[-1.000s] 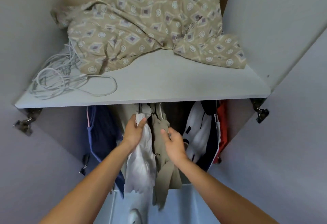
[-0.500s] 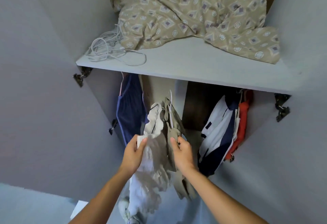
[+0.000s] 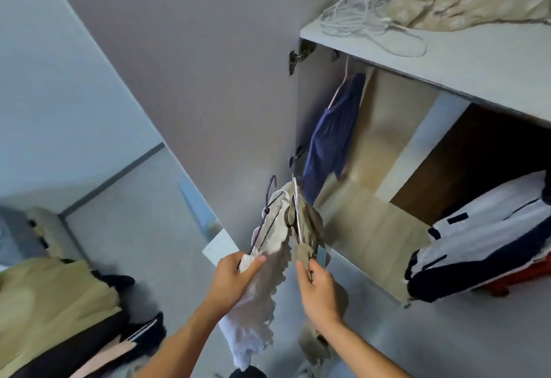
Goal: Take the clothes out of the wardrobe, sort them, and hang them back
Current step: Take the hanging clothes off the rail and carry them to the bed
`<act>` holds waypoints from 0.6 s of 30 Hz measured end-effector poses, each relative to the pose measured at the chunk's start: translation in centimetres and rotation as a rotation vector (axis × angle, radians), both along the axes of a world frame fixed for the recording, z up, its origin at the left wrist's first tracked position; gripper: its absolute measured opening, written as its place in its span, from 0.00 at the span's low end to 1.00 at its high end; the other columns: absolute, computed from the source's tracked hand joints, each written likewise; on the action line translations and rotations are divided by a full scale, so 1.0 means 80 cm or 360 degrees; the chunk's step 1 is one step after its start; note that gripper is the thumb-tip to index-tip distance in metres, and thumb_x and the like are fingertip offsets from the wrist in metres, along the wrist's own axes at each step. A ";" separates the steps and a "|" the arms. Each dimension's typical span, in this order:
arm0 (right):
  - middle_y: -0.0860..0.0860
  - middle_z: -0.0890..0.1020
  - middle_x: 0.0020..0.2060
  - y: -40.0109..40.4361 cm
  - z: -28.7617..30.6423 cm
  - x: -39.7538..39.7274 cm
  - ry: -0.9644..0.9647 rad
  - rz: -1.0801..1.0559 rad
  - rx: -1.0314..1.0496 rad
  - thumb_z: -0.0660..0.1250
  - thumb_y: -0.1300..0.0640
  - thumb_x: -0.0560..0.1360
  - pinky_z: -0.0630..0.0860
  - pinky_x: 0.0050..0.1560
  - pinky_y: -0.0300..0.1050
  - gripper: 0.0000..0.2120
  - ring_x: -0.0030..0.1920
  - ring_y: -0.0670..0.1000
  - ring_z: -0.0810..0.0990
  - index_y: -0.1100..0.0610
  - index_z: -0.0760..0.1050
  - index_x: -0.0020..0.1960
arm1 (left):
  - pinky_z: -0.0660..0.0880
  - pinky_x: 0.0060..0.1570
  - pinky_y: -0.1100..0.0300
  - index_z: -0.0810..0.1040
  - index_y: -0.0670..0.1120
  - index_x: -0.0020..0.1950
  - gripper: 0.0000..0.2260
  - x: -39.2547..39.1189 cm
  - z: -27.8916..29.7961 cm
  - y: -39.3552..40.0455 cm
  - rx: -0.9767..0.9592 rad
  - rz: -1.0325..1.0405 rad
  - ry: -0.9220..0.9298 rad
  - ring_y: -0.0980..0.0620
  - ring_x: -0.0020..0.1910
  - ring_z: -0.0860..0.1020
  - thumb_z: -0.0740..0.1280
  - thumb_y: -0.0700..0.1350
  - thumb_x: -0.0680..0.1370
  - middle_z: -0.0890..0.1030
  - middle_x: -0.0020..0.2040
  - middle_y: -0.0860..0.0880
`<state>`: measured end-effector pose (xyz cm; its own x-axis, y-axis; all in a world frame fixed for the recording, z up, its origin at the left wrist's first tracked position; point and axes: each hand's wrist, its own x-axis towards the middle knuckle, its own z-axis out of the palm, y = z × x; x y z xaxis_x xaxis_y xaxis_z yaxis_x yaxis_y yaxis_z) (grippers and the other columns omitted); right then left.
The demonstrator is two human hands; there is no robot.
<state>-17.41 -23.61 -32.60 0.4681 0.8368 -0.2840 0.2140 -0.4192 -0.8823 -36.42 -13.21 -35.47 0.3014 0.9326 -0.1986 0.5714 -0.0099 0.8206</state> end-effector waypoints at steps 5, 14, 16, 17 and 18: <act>0.37 0.73 0.24 -0.011 -0.017 -0.120 0.0029 0.0276 -0.0021 0.66 0.60 0.83 0.64 0.32 0.30 0.22 0.28 0.41 0.72 0.47 0.66 0.34 | 0.66 0.32 0.57 0.72 0.40 0.35 0.31 -0.132 -0.031 -0.042 -0.0103 0.0134 -0.0055 0.57 0.30 0.65 0.69 0.68 0.77 0.68 0.29 0.55; 0.42 0.69 0.26 -0.038 -0.073 -0.338 0.0069 0.0486 -0.0208 0.65 0.54 0.84 0.64 0.34 0.37 0.21 0.30 0.42 0.66 0.50 0.63 0.34 | 0.66 0.31 0.58 0.71 0.46 0.31 0.27 -0.361 -0.059 -0.098 -0.0170 0.0241 0.0122 0.57 0.26 0.68 0.70 0.66 0.78 0.70 0.25 0.55; 0.42 0.68 0.25 -0.027 -0.072 -0.380 0.0087 0.0563 -0.0196 0.65 0.56 0.84 0.64 0.33 0.38 0.22 0.29 0.42 0.65 0.50 0.62 0.33 | 0.67 0.31 0.54 0.71 0.45 0.32 0.30 -0.406 -0.060 -0.107 -0.0152 0.0369 0.0124 0.57 0.27 0.68 0.68 0.70 0.77 0.71 0.26 0.52; 0.42 0.68 0.24 -0.019 -0.069 -0.400 0.0103 0.0607 -0.0180 0.65 0.56 0.84 0.63 0.33 0.38 0.23 0.29 0.43 0.65 0.50 0.62 0.33 | 0.67 0.31 0.53 0.70 0.46 0.31 0.31 -0.428 -0.059 -0.110 -0.0136 0.0433 0.0116 0.57 0.28 0.67 0.67 0.71 0.76 0.71 0.26 0.51; 0.42 0.68 0.24 -0.009 -0.065 -0.421 0.0111 0.0656 -0.0163 0.65 0.56 0.85 0.63 0.32 0.39 0.23 0.28 0.43 0.65 0.50 0.62 0.33 | 0.65 0.31 0.55 0.68 0.48 0.30 0.30 -0.449 -0.057 -0.113 -0.0114 0.0498 0.0109 0.56 0.28 0.67 0.67 0.71 0.76 0.70 0.26 0.52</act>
